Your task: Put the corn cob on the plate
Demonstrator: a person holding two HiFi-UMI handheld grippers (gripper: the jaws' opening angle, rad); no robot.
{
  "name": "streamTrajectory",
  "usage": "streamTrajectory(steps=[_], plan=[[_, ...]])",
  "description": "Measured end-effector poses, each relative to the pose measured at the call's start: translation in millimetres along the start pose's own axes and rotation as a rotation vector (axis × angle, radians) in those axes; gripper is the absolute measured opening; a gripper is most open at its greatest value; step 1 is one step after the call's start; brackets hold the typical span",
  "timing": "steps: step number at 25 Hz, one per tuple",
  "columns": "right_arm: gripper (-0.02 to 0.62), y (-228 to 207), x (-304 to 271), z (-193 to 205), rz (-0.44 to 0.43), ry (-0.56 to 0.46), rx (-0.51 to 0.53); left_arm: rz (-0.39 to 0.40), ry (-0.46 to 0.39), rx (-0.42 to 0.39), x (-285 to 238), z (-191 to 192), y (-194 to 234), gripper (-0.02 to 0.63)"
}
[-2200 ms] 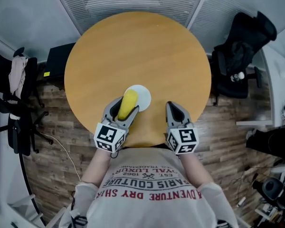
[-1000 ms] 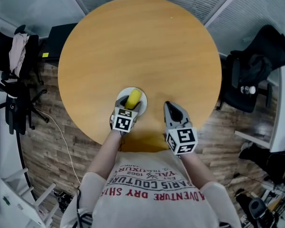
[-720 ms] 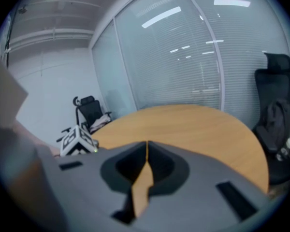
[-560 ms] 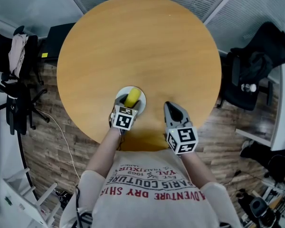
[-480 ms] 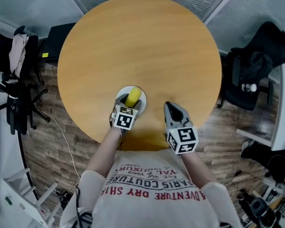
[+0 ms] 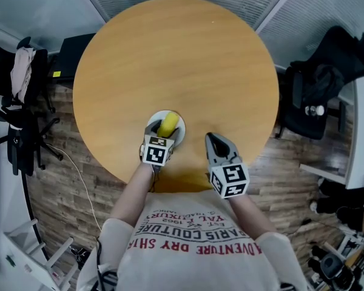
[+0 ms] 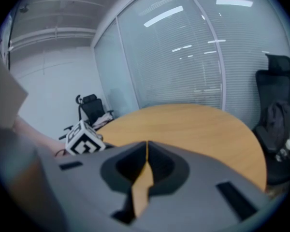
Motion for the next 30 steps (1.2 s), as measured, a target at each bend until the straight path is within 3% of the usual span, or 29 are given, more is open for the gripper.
streamTrajectory(steps=[5, 9, 13, 15, 18, 21, 27, 30], plan=[[0.030, 3.9, 6.0, -2.7, 0.013, -0.010, 0.005, -0.015, -0.096, 0.012, 23.1, -8.6, -3.1, 0.316], [0.030, 10.2, 8.4, -7.1, 0.011, -0.026, 0.010, 0.019, -0.176, 0.022, 51.5, -14.8, -12.4, 0.301], [0.030, 19.8, 11.5, -10.4, 0.018, -0.039, 0.016, 0.041, -0.229, 0.017, 74.8, -17.2, -16.2, 0.070], [0.030, 25.2, 14.1, -11.6, 0.024, -0.049, 0.021, 0.071, -0.233, 0.005, 83.0, -17.5, -18.4, 0.035], [0.029, 36.6, 19.1, -15.4, 0.021, -0.089, 0.018, 0.110, -0.280, -0.020, 102.5, -22.0, -20.3, 0.032], [0.029, 48.1, 27.6, -21.3, 0.031, -0.158, 0.003, 0.152, -0.402, -0.055, 134.4, -32.5, -23.6, 0.032], [0.029, 67.3, 36.4, -35.5, 0.072, -0.257, 0.029, 0.217, -0.609, -0.205, 199.2, -52.4, -25.9, 0.032], [0.029, 75.8, 38.7, -42.2, 0.072, -0.283, 0.054, 0.286, -0.688, -0.191, 225.8, -58.7, -22.4, 0.032]])
Point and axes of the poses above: the fingertips, and each gripper's own axes: x backward along the fingers, y to its left, z out of its underside, the point moved 8 cm from there along x, backward along the fingers, and after that the axes turned 14 degrees about x, right-handed, at the moved point
